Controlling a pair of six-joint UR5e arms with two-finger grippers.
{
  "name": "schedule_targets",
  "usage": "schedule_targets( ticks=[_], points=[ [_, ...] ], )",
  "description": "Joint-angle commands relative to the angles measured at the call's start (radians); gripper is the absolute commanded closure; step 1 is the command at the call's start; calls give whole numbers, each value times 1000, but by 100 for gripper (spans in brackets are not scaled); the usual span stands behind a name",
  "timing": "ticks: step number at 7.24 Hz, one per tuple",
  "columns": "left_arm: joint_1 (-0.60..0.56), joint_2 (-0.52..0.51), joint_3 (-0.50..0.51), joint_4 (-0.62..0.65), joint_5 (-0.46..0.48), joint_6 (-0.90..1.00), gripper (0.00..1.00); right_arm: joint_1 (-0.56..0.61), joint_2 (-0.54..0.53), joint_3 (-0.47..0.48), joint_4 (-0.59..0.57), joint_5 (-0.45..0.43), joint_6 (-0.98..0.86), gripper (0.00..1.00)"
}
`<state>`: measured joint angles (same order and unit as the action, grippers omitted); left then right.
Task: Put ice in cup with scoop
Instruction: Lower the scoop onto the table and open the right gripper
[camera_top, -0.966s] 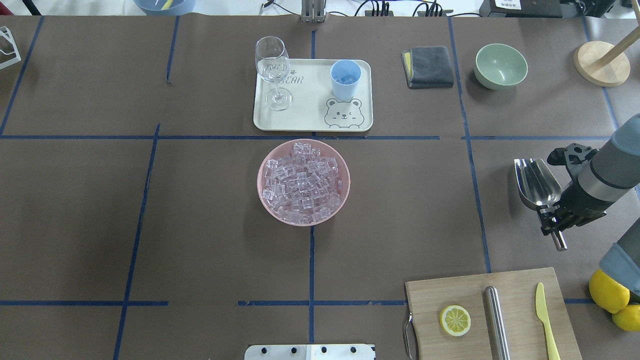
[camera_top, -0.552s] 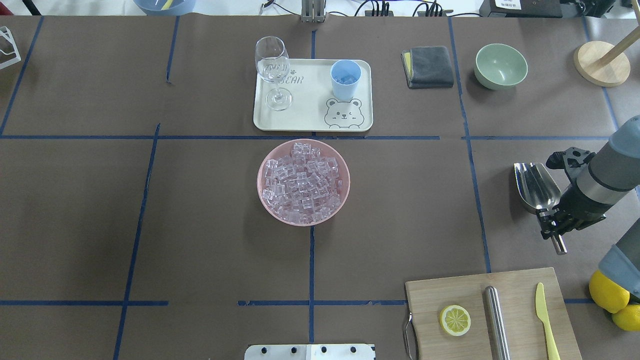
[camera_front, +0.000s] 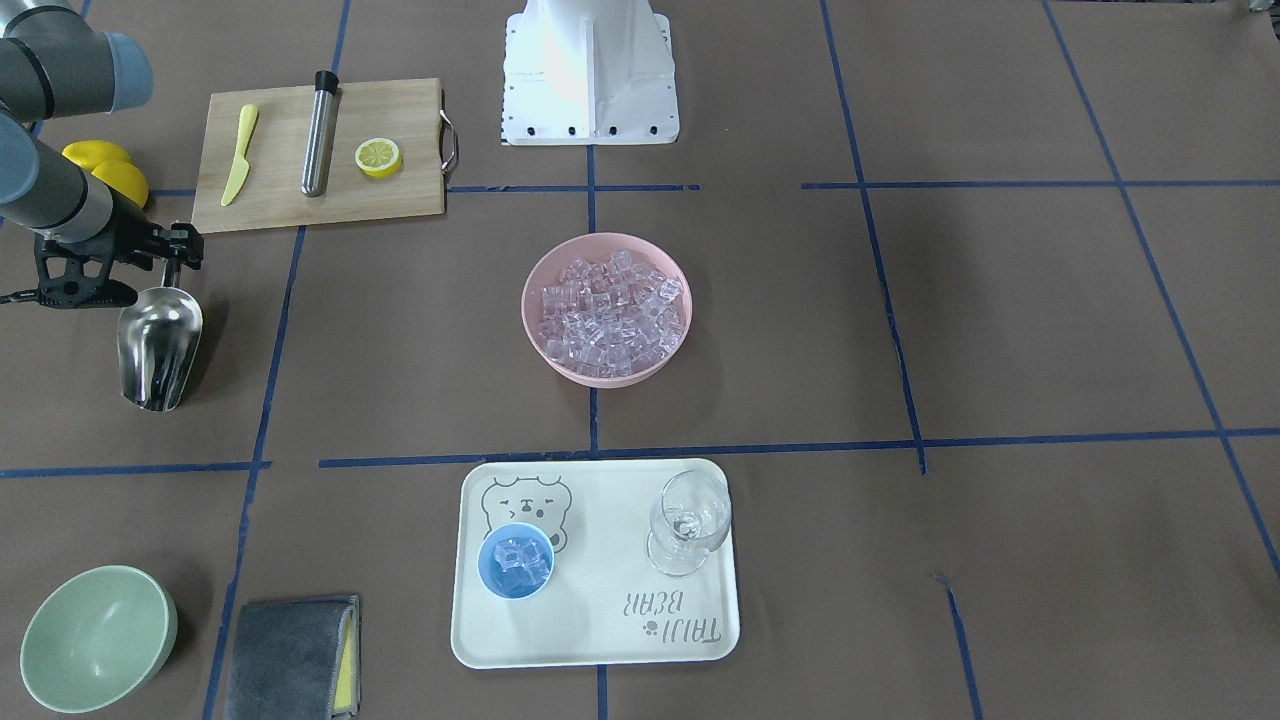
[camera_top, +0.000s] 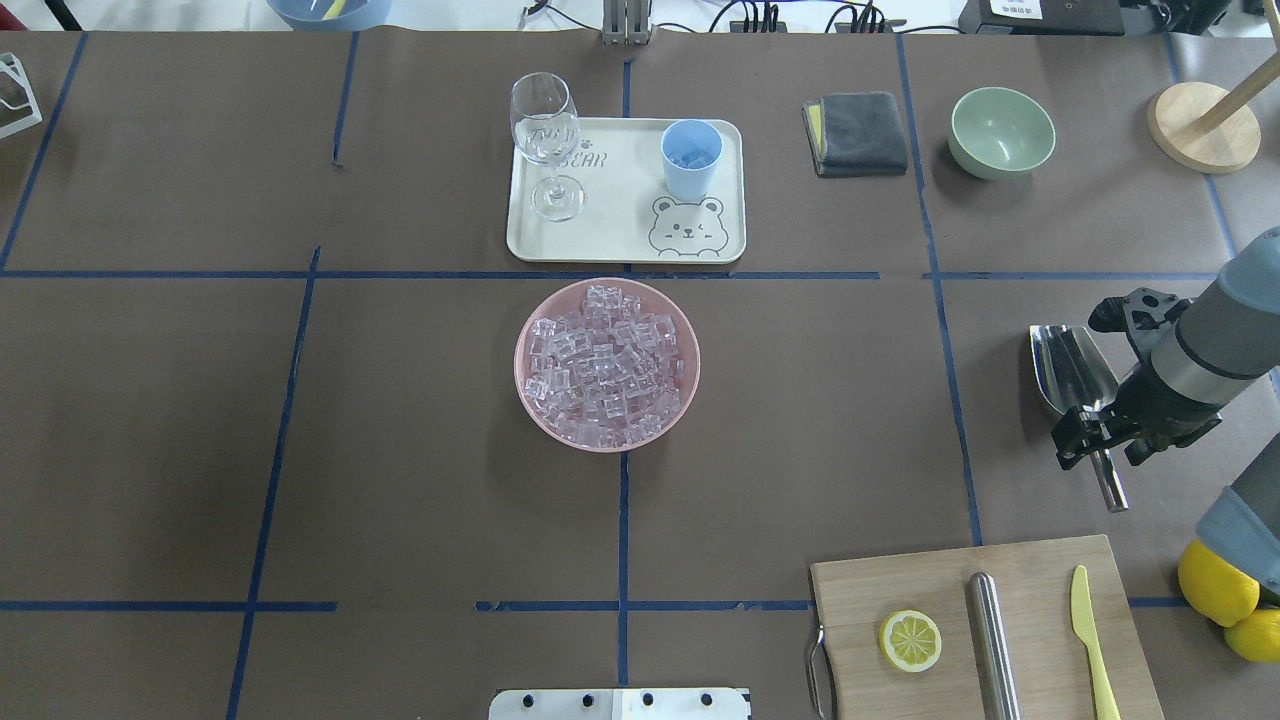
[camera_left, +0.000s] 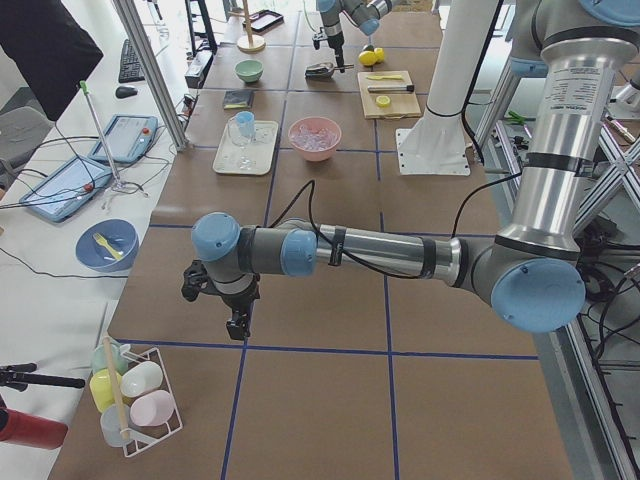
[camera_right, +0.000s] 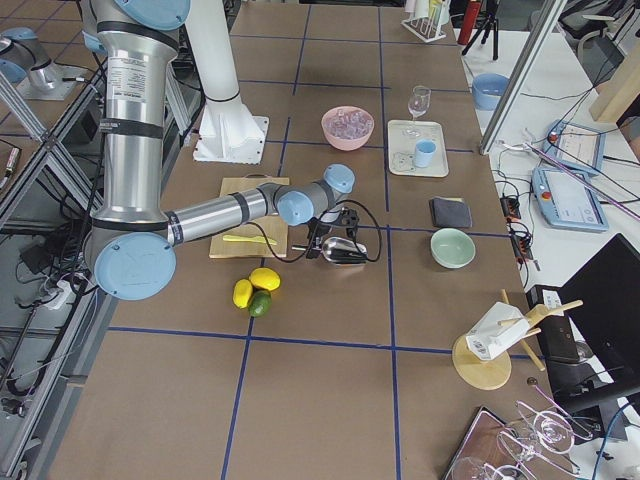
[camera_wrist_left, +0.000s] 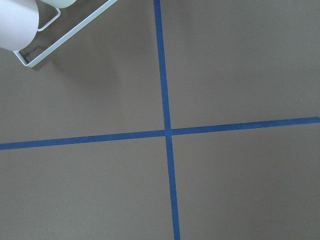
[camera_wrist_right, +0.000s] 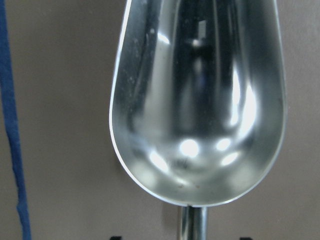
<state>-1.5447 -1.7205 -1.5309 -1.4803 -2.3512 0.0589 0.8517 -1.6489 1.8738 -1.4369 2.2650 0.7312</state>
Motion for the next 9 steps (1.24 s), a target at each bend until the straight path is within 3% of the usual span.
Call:
schedule_targets(
  ticks=[1, 2, 4, 7, 9],
  points=[
    [0, 1, 0, 0, 1, -1, 0, 137, 14, 49, 4, 1, -16, 0],
    [-2, 1, -5, 2, 1, -1, 0, 198, 26, 65, 4, 1, -56, 0],
    [-2, 4, -9, 2, 6, 1, 0, 343, 17, 51, -14, 8, -340, 0],
    [-17, 12, -9, 6, 1, 21, 0, 507, 14, -109, -8, 48, -644, 0],
    [-50, 88, -26, -3, -2, 50, 0, 561, 6, -160, -2, 105, -648, 0]
  ],
)
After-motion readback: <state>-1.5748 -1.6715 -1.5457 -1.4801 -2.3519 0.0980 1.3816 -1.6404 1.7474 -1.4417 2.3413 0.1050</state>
